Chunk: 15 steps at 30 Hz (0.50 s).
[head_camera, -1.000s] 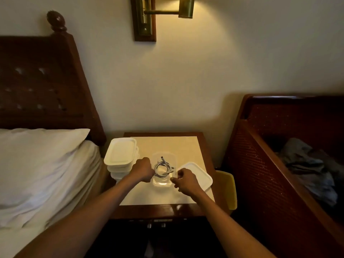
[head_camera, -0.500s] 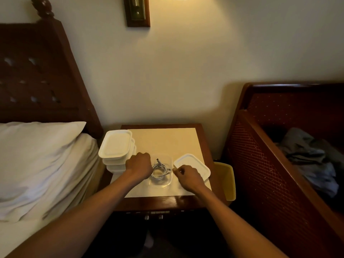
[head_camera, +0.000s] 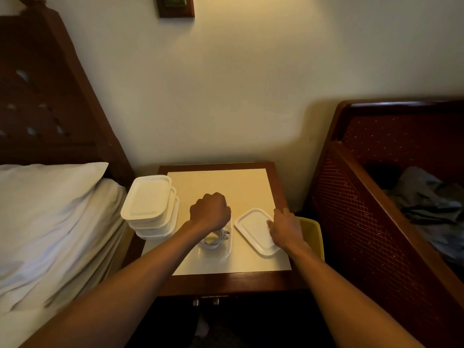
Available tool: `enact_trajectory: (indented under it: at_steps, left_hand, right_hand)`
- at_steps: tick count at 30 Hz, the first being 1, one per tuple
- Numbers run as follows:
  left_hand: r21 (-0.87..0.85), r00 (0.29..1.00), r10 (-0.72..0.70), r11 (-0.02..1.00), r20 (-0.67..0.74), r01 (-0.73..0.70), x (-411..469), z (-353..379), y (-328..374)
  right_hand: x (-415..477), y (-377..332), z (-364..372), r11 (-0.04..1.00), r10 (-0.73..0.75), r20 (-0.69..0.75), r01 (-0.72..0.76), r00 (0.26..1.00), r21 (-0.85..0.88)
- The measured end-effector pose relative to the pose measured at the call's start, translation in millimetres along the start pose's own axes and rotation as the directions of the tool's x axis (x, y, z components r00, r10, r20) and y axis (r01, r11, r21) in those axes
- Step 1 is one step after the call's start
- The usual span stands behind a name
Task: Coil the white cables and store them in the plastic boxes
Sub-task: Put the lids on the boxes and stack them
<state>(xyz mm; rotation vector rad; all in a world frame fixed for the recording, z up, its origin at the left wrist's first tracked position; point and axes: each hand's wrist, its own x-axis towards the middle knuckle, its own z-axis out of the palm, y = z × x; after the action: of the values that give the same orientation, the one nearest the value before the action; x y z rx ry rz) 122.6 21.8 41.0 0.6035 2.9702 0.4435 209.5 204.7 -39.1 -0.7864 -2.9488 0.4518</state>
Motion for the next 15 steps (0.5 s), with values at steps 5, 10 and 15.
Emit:
enact_trajectory:
  at_steps: [5,10,15]
  left_hand:
    - [-0.05,1.0,0.001,0.999,0.023,0.0,3,5,-4]
    - [-0.203,1.0,-0.017,0.979,-0.014,0.014,-7,8,-8]
    - [-0.408,0.991,-0.065,0.913,-0.115,0.013,-22,-3,-5]
  right_hand:
    - [-3,2,13,0.995,0.032,0.033,-0.035,0.999,0.094]
    - [-5,2,-6,0.953,0.131,0.023,-0.132,0.991,0.272]
    - [-12,-23,-41,0.883,0.129,-0.064,-0.085,0.99,0.463]
